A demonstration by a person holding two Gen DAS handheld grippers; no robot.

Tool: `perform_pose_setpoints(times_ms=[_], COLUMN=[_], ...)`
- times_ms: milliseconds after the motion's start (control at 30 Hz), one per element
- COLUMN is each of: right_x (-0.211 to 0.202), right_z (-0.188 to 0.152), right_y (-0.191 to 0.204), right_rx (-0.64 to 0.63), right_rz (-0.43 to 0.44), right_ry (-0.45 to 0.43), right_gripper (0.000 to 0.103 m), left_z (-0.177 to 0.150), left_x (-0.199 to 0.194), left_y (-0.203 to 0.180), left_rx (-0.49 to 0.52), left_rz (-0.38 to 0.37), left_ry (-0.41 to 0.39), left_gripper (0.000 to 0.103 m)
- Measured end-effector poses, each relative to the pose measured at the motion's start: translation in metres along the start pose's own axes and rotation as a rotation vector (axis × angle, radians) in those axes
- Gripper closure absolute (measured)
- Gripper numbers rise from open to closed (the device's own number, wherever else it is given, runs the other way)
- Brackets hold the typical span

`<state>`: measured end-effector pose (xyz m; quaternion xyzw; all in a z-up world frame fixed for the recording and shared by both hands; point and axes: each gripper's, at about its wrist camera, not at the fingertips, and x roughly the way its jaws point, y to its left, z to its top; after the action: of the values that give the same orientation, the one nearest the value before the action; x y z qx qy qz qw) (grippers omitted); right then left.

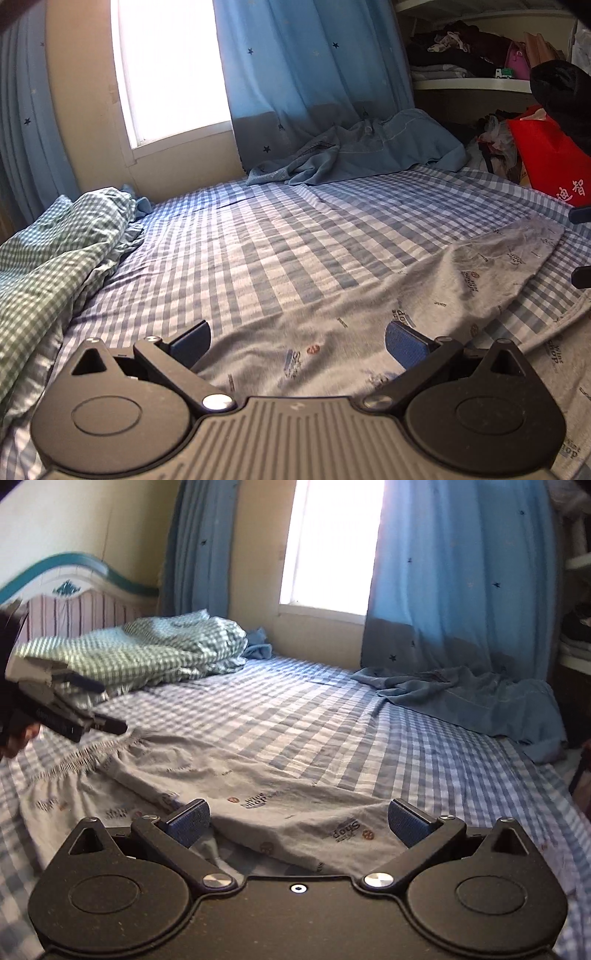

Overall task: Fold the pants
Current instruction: 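Close the left gripper on the pants edge while the right gripper grasps the other edge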

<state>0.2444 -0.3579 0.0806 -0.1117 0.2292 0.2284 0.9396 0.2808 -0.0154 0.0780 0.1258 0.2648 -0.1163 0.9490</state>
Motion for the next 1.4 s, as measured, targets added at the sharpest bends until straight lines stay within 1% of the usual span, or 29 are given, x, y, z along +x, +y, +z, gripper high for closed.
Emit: perform_pose_setpoints(times_ms=[33, 100, 167, 233, 367, 433, 500, 600, 633, 667, 800, 833, 867, 900, 933, 967, 1000, 1067, 1133, 1167, 1200, 1233, 1267, 1300, 1333, 1367, 1400], right_x=[0.013, 0.045, 0.072, 0.097, 0.146, 0.17, 0.19, 0.213, 0.219, 0.226, 0.251, 0.257, 0.262, 0.265, 0.267, 0.268, 0.268, 0.269, 0.269, 0.268, 0.266, 0.264, 0.262, 0.26, 0.259, 0.258, 0.256], right_z=[0.004, 0.012, 0.016, 0.019, 0.015, 0.012, 0.009, 0.006, 0.005, 0.005, 0.003, 0.003, 0.002, 0.001, 0.0, 0.0, 0.0, 0.002, 0.003, 0.003, 0.002, 0.002, 0.001, 0.001, 0.002, 0.002, 0.003], right_y=[-0.012, -0.041, -0.067, -0.089, -0.134, -0.157, -0.176, -0.189, -0.189, -0.189, -0.184, -0.183, -0.181, -0.179, -0.176, -0.175, -0.175, -0.176, -0.176, -0.174, -0.171, -0.167, -0.162, -0.159, -0.156, -0.153, -0.15], right_rx=[-0.017, -0.021, -0.011, -0.029, -0.072, -0.023, 0.053, 0.084, 0.074, 0.057, 0.009, 0.003, -0.005, -0.02, -0.035, -0.042, -0.04, -0.033, -0.022, -0.019, -0.026, -0.039, -0.055, -0.063, -0.069, -0.081, -0.098], right_rz=[0.029, 0.117, 0.16, 0.156, 0.094, 0.081, 0.107, 0.151, 0.169, 0.184, 0.225, 0.231, 0.24, 0.248, 0.249, 0.252, 0.259, 0.245, 0.221, 0.206, 0.201, 0.196, 0.185, 0.173, 0.157, 0.14, 0.125], right_ry=[0.022, 0.094, 0.139, 0.175, 0.252, 0.299, 0.328, 0.343, 0.353, 0.367, 0.431, 0.447, 0.461, 0.473, 0.48, 0.477, 0.476, 0.476, 0.478, 0.474, 0.467, 0.462, 0.459, 0.456, 0.453, 0.45, 0.445], right_gripper=[0.0, 0.0, 0.0, 0.0, 0.001, 0.002, 0.007, 0.017, 0.023, 0.026, 0.028, 0.031, 0.037, 0.04, 0.043, 0.047, 0.051, 0.066, 0.072, 0.078, 0.081, 0.087, 0.092, 0.094, 0.098, 0.101, 0.101], left_z=[0.008, 0.02, 0.03, 0.037, 0.046, 0.045, 0.041, 0.031, 0.029, 0.027, 0.021, 0.02, 0.019, 0.018, 0.017, 0.017, 0.017, 0.018, 0.02, 0.021, 0.021, 0.021, 0.02, 0.02, 0.021, 0.022, 0.023], left_x=[0.017, 0.048, 0.081, 0.112, 0.164, 0.187, 0.206, 0.225, 0.231, 0.234, 0.245, 0.246, 0.247, 0.249, 0.25, 0.252, 0.252, 0.251, 0.248, 0.247, 0.245, 0.244, 0.242, 0.24, 0.239, 0.236, 0.232], left_y=[0.004, 0.009, 0.011, 0.01, 0.006, 0.006, 0.007, 0.012, 0.014, 0.017, 0.028, 0.03, 0.032, 0.033, 0.034, 0.034, 0.035, 0.036, 0.034, 0.034, 0.033, 0.031, 0.029, 0.027, 0.024, 0.024, 0.023], left_rx=[0.022, 0.065, 0.12, 0.182, 0.252, 0.251, 0.258, 0.279, 0.284, 0.283, 0.247, 0.236, 0.231, 0.227, 0.221, 0.212, 0.199, 0.189, 0.195, 0.197, 0.197, 0.193, 0.191, 0.193, 0.193, 0.188, 0.185], left_rz=[-0.014, -0.04, -0.067, -0.097, -0.181, -0.239, -0.285, -0.324, -0.332, -0.341, -0.366, -0.374, -0.387, -0.391, -0.401, -0.414, -0.421, -0.437, -0.458, -0.462, -0.465, -0.468, -0.456, -0.443, -0.424, -0.413, -0.403], left_ry=[0.005, 0.008, 0.031, 0.047, 0.078, 0.121, 0.168, 0.221, 0.238, 0.252, 0.299, 0.307, 0.317, 0.329, 0.347, 0.365, 0.373, 0.386, 0.396, 0.399, 0.4, 0.404, 0.405, 0.403, 0.401, 0.395, 0.379], left_gripper=[0.0, 0.0, 0.0, 0.0, 0.0, 0.0, 0.0, 0.002, 0.005, 0.007, 0.011, 0.013, 0.015, 0.017, 0.023, 0.028, 0.03, 0.041, 0.062, 0.071, 0.077, 0.087, 0.091, 0.095, 0.101, 0.102, 0.102])
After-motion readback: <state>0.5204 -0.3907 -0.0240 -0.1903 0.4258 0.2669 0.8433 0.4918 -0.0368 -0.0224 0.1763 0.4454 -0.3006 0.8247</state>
